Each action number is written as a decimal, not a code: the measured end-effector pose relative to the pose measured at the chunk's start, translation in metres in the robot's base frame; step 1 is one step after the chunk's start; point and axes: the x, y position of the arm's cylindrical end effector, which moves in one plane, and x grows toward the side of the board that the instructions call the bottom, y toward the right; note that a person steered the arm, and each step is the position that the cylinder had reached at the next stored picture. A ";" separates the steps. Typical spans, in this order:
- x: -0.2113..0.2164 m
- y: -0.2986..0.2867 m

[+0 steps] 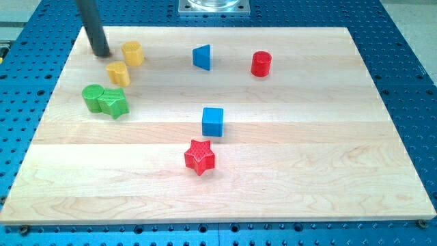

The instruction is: Separate the green blocks and yellow blocks

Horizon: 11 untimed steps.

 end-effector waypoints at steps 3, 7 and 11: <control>-0.020 0.078; 0.021 0.095; 0.066 0.060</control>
